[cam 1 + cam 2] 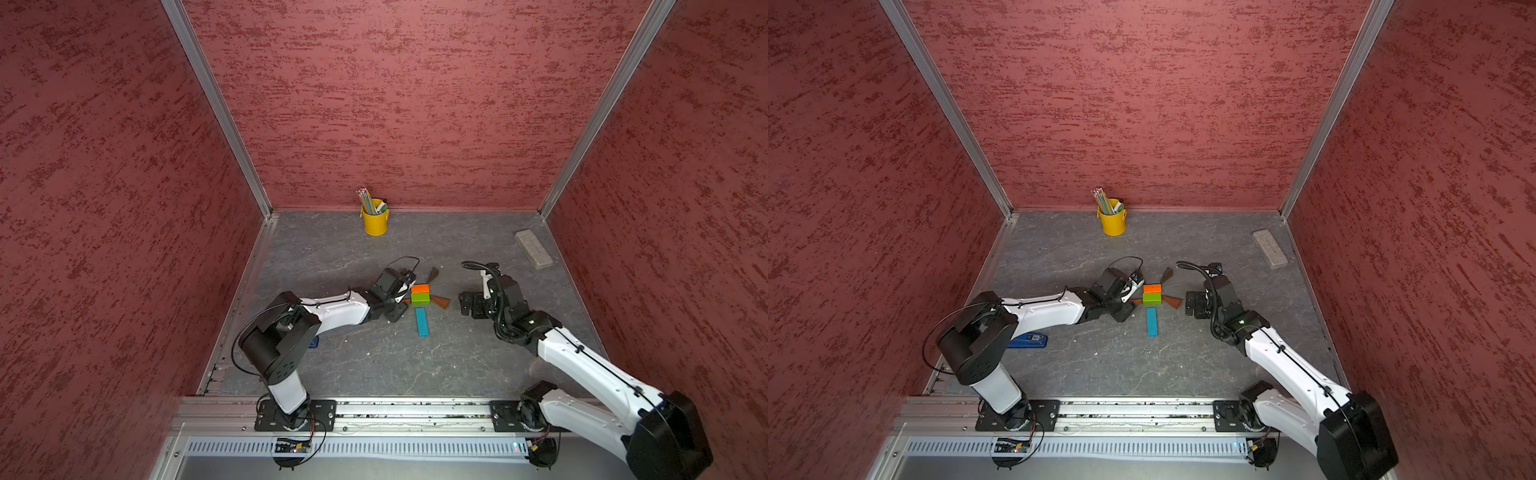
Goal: Assemble a small pinwheel with building blocks
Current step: Adjust the building block at the center of the board.
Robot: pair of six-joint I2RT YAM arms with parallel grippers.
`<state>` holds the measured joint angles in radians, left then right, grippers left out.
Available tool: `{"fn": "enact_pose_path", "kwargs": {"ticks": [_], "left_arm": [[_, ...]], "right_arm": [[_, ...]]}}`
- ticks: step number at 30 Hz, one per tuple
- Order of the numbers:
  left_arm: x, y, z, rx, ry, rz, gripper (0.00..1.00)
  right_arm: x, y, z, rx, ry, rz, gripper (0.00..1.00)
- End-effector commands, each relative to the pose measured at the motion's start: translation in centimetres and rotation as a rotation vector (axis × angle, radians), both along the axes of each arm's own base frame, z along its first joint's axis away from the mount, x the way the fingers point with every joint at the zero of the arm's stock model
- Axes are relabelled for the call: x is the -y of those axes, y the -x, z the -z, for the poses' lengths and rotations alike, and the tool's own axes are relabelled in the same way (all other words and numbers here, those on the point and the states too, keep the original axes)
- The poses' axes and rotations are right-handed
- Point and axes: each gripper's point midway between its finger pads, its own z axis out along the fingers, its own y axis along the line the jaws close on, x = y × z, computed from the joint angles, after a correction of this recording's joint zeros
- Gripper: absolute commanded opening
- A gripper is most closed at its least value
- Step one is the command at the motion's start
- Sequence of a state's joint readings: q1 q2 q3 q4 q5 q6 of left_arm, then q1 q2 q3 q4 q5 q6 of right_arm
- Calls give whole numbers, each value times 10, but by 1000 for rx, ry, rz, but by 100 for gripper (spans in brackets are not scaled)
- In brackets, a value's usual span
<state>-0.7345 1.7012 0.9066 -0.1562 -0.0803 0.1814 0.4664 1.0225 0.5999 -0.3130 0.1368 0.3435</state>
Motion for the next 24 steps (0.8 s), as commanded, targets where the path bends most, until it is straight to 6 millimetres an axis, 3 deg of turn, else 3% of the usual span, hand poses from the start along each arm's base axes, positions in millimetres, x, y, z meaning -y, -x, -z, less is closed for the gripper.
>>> {"fn": "enact_pose_path", "kwargs": {"ticks": [1, 15, 24], "left_arm": [[4, -4, -4, 16, -4, 13, 60], [3, 4, 0, -24, -7, 18, 54], [1, 2, -6, -14, -8, -1, 58]], "right_arm": [[0, 1, -1, 7, -12, -12, 99], [-3, 1, 4, -13, -20, -26, 99], [-2, -1, 5, -11, -18, -19, 99]]}}
